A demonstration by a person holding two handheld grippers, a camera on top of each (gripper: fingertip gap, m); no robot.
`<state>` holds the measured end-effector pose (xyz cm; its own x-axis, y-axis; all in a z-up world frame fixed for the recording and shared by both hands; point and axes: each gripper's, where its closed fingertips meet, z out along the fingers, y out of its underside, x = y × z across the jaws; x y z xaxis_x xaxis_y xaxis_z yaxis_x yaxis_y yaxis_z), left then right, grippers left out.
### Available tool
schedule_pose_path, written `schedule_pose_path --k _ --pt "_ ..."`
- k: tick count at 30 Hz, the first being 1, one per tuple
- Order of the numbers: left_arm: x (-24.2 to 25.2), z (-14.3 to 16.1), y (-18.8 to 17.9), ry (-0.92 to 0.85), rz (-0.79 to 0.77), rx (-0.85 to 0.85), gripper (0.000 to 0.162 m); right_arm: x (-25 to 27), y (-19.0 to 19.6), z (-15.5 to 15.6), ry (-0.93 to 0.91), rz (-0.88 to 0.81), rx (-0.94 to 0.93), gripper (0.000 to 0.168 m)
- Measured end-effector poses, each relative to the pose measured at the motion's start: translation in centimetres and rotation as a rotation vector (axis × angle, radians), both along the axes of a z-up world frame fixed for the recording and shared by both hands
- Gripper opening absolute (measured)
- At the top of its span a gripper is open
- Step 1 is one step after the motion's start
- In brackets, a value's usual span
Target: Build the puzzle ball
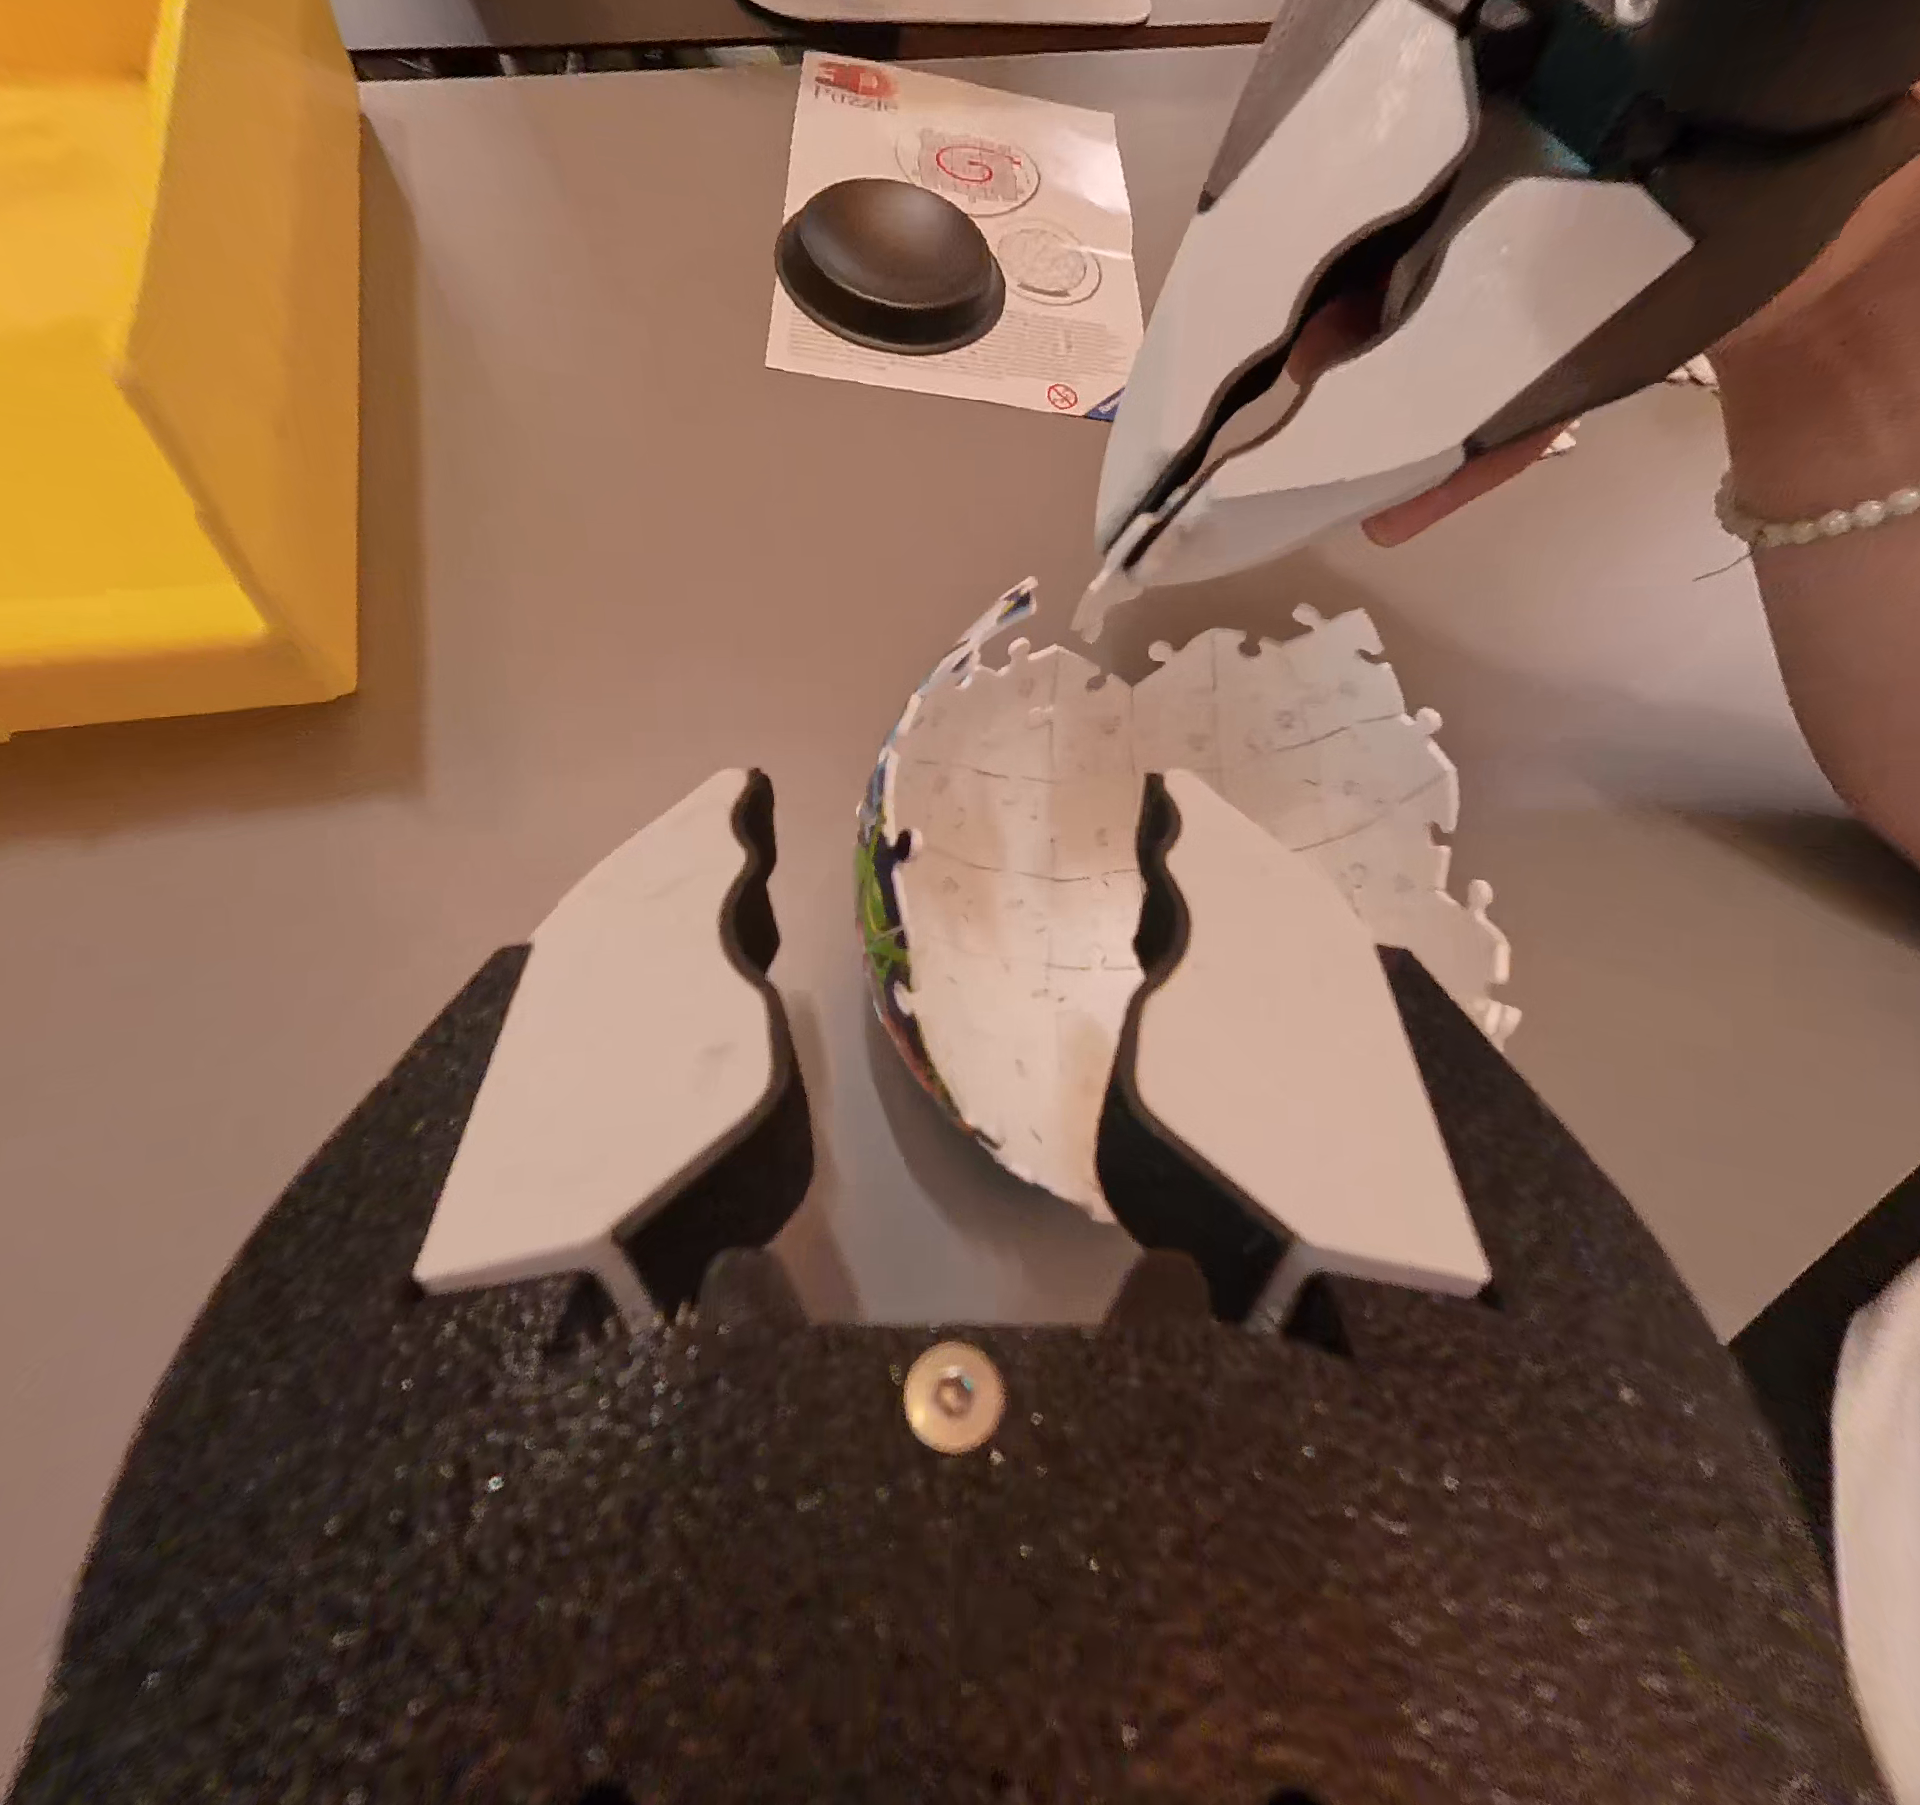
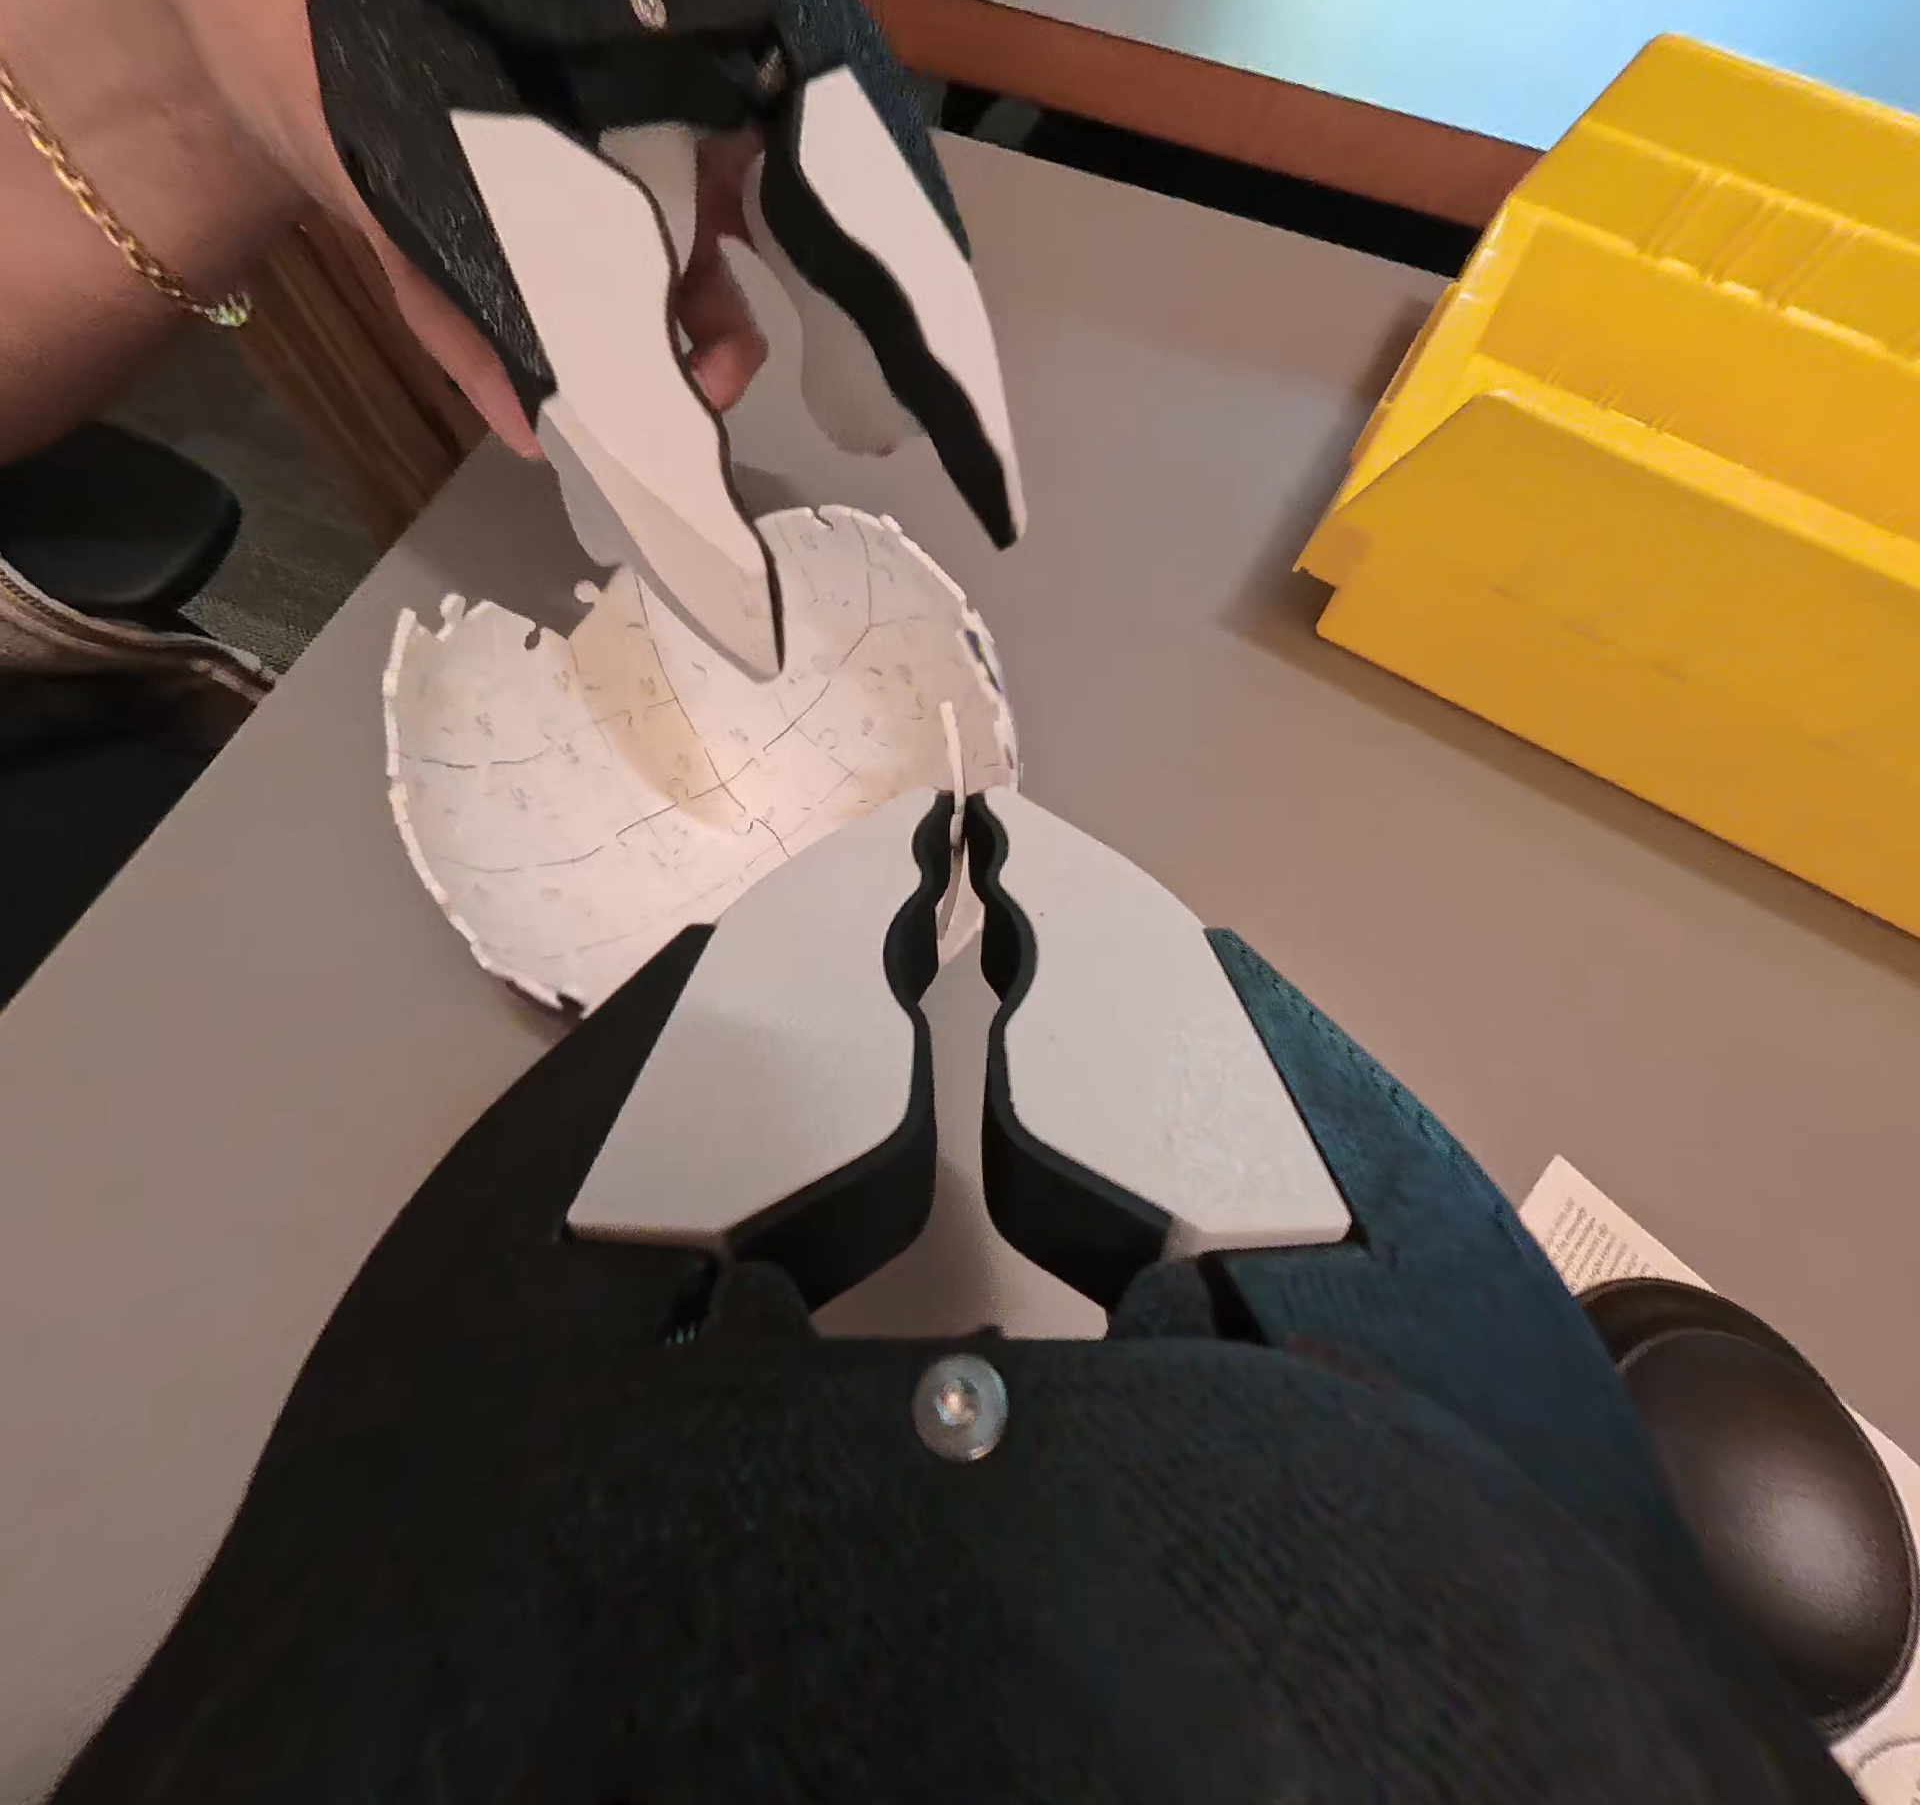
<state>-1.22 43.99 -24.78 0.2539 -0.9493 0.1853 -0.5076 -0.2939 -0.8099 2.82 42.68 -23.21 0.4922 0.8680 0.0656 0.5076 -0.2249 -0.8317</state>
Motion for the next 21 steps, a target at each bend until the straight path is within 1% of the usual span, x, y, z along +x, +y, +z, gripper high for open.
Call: schedule_pose_path --k 2,5,9,12,17,19,21 --pt "0.3 -0.3 -0.1 0.001 -0.004 -0.013 0.064 0.2 0.5 -0.1 -0.023 -0.017 0.010 0.002" --pt "0.5 -0.8 0.3 0.017 0.014 -0.022 0.063 0.3 0.9 -1.0 -0.053 -0.035 -0.029 0.002" --pt "0.7 -1.1 0.7 0.007 0.029 -0.045 0.061 -0.2 1.2 -1.6 -0.035 -0.021 -0.046 0.002" --pt "0.9 -1.4 0.9 -0.019 0.036 -0.092 0.055 -0.3 1.5 -2.8 -0.078 -0.025 -0.066 0.002" --pt "1.2 -2.6 1.0 -0.013 0.037 -0.150 0.034 -0.8 2.3 -3.2 -0.045 -0.048 -0.088 0.002" --pt "1.3 -2.9 1.3 -0.014 0.060 -0.184 0.033 -0.7 2.6 -3.5 -0.081 -0.047 -0.079 0.002" --pt "1.3 -2.9 1.5 -0.024 0.085 -0.221 0.027 -0.6 2.7 -3.8 -0.114 -0.048 -0.081 0.003"
